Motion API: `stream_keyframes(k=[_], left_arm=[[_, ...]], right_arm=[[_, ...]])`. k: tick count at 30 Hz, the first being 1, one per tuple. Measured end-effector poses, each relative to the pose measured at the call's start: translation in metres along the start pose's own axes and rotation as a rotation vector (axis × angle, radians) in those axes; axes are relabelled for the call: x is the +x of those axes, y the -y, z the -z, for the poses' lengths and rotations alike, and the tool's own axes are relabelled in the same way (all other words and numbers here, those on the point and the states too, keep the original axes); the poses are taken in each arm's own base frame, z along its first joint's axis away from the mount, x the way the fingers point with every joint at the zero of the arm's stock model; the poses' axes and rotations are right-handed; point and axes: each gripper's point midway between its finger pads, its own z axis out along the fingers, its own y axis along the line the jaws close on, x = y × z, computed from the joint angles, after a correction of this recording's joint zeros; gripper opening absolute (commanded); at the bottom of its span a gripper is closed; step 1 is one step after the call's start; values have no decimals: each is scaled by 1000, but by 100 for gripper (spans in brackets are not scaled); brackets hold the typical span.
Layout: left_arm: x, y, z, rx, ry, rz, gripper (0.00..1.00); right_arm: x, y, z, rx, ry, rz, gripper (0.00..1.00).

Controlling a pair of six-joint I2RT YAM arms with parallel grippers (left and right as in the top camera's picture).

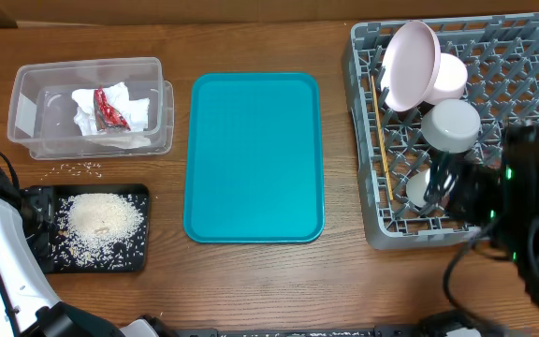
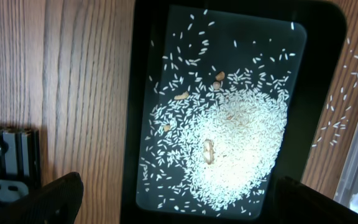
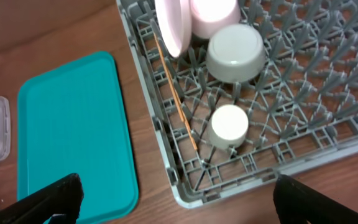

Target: Sort waste into correct bins and load items into the dishwasher

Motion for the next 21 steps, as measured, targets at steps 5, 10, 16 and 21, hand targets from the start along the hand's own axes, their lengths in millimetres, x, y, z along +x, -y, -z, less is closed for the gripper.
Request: stream_keyframes(k=[5, 10, 16, 21], left_arm=[[0, 0, 0, 0, 0, 0, 100], [0, 0, 0, 0, 0, 0, 100], [0, 0, 0, 0, 0, 0, 100], [0, 0, 0, 0, 0, 0, 100]], right_arm=[[20, 11, -1, -31, 45, -43, 100], [31, 15, -14, -12, 14, -51, 100], [37, 16, -28, 18, -34, -41, 100], [37, 15, -31, 24, -42, -40, 100]])
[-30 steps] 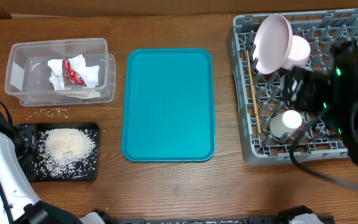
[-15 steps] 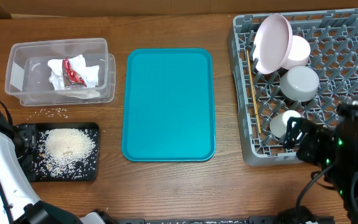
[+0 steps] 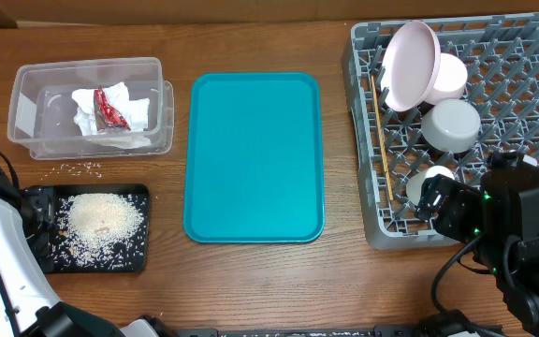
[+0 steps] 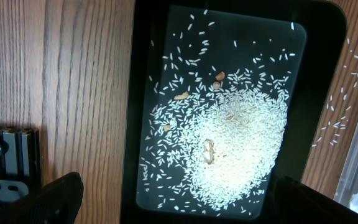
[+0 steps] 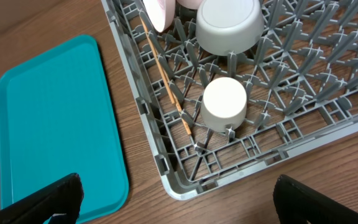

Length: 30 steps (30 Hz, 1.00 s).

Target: Sort waste into correct bins and load items into the dishwasher

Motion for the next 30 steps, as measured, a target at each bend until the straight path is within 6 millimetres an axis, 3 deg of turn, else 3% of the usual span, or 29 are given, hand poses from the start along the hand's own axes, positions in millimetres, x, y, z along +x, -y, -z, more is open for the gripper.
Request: stream_keyframes(k=[17, 30], left_arm=[[0, 0, 0, 0, 0, 0, 100], [0, 0, 0, 0, 0, 0, 100]], right_arm=[[18, 5, 2, 11, -70, 14, 100], [2, 24, 51, -118, 225, -115, 100]])
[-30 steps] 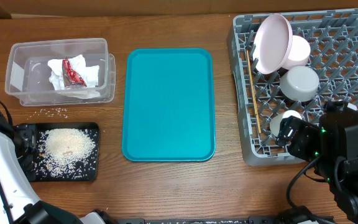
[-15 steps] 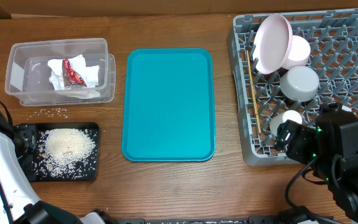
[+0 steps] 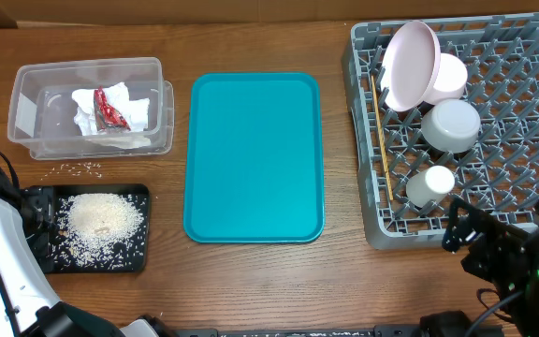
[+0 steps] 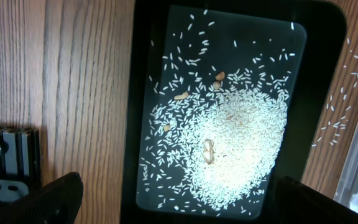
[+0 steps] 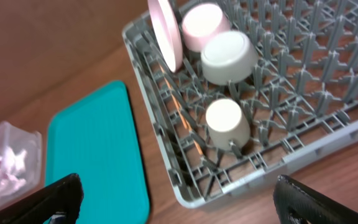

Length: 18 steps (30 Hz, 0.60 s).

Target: Sort waste into correct bins and load items into the dishwasher

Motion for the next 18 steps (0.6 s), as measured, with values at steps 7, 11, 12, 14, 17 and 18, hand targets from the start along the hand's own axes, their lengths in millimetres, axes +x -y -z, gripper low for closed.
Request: stream_keyframes(k=[7, 11, 12, 14, 17, 18], left_arm=[[0, 0, 0, 1, 0, 0, 100], [0, 0, 0, 1, 0, 1, 100], [0, 0, 0, 0, 0, 0, 100], [0, 0, 0, 0, 0, 0, 100], [0, 0, 0, 0, 0, 0, 100], [0, 0, 0, 0, -1, 0, 100]], right_arm=[[14, 4, -36, -58, 89, -13, 100], [26, 7, -57, -105, 144, -23, 100], [29, 7, -62, -123, 161, -26, 100], [33, 6, -71, -160, 202, -33, 100], [38, 7, -81, -199, 252, -39, 100], [38, 7, -83, -215, 273, -44, 100]])
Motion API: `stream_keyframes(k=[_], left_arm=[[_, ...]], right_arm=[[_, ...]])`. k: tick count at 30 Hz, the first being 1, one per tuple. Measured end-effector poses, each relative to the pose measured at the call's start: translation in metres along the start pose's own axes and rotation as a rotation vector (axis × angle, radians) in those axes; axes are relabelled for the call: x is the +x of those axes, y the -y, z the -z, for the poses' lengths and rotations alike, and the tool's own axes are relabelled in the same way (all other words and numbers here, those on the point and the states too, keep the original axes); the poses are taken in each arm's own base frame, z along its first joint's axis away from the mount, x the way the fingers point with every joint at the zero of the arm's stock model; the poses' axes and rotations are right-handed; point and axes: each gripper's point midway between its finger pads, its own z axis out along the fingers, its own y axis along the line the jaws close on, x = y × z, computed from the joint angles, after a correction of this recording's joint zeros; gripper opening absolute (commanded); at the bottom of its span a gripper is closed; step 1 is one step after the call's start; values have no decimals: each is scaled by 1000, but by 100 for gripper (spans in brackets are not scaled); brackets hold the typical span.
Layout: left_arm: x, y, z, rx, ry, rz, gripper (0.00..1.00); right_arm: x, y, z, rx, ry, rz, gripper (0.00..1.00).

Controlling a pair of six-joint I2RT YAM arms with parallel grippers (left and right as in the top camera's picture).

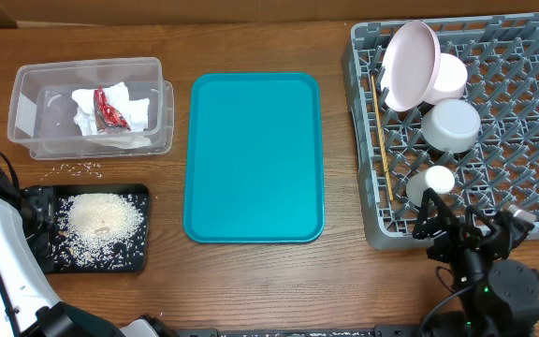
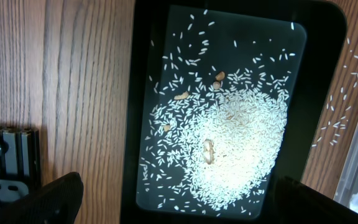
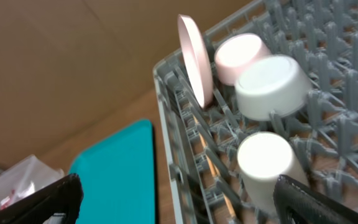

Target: Sort waste into correct bins and load items into the dishwasher

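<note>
The grey dish rack (image 1: pixel 356 112) at the right holds a pink plate (image 1: pixel 410 64), a pink cup (image 1: pixel 449 77), a grey bowl (image 1: pixel 451 124), a white cup (image 1: pixel 430 183) and a chopstick (image 1: pixel 379 126). My right gripper (image 1: pixel 461 234) sits just in front of the rack's near edge, open and empty. Its wrist view looks low across the rack (image 3: pixel 166 112) at the white cup (image 3: pixel 266 155). My left gripper (image 2: pixel 179 205) hangs open over the black tray (image 2: pixel 135 124) of rice (image 2: pixel 235 143) at the front left.
A bare teal tray (image 1: pixel 254 156) lies in the middle. A clear bin (image 1: pixel 26 84) with a red wrapper (image 1: pixel 110 108) and white paper stands at the back left. Loose rice grains (image 1: pixel 78 168) lie on the wood between bin and black tray.
My right arm has shifted left along the rack's front edge, and its camera now looks low across the rack. The left arm and all objects are unchanged.
My right gripper was open over the rack beside the white cup. It then stood nearer the rack's front edge, then off the rack at the front right, and now sits low before the rack. The cup stayed in place. The left gripper never moved.
</note>
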Motion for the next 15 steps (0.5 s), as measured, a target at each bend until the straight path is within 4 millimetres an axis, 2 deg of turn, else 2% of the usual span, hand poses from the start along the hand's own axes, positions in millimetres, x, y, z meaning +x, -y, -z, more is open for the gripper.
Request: stream_keyframes(k=[8, 15], left_arm=[[0, 0, 0, 0, 1, 0, 100], [0, 0, 0, 0, 1, 0, 100]], right_arm=[[11, 11, -14, -62, 106, -19, 100], [7, 7, -26, -142, 212, 6, 100]])
